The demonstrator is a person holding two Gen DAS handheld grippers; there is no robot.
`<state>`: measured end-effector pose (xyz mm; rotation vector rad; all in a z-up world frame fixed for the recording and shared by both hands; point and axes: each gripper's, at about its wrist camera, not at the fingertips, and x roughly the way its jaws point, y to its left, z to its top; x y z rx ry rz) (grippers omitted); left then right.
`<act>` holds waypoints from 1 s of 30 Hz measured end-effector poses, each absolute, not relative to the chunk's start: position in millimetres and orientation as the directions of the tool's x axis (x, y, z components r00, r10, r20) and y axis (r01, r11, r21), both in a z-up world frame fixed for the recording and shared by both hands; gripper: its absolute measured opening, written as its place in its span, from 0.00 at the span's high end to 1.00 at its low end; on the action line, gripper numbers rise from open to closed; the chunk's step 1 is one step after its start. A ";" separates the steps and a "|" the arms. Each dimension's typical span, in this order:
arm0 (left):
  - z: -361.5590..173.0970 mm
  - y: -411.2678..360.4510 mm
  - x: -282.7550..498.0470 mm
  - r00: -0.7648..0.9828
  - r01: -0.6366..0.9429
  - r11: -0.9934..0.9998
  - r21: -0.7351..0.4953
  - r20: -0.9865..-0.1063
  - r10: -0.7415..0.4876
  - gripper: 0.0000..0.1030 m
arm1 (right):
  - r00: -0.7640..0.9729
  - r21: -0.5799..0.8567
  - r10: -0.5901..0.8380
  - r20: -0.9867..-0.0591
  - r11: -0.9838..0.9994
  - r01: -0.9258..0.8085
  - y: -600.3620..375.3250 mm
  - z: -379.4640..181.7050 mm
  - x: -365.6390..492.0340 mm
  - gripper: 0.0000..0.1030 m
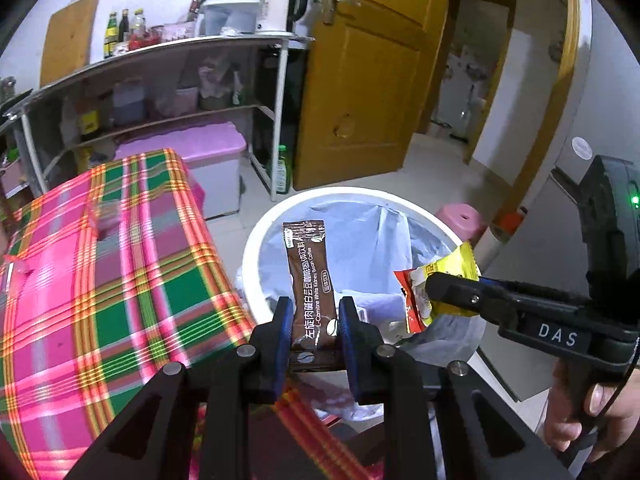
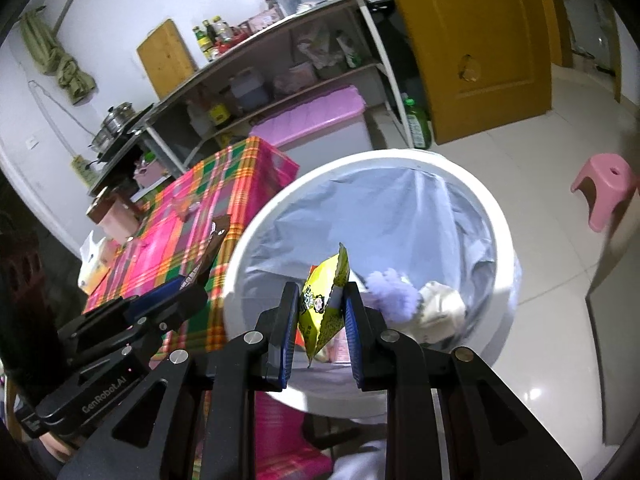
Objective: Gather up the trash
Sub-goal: 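Carry the wrapper and yellow packet over the white bin and open both tools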
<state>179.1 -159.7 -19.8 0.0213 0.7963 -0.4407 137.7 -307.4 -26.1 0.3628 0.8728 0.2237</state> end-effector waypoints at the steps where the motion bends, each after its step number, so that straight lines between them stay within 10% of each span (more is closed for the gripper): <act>1: -21.3 -163.0 181.7 0.610 0.395 0.907 -0.145 -0.697 -0.378 0.77 | 0.622 0.398 0.333 -0.709 0.917 -0.037 -310.2 -28.4 139.1 0.77; 30: -18.2 -167.0 183.4 0.610 0.399 0.901 -0.172 -0.684 -0.400 0.76 | 0.630 0.346 0.293 -0.719 0.937 -0.040 -312.7 -24.0 138.4 0.69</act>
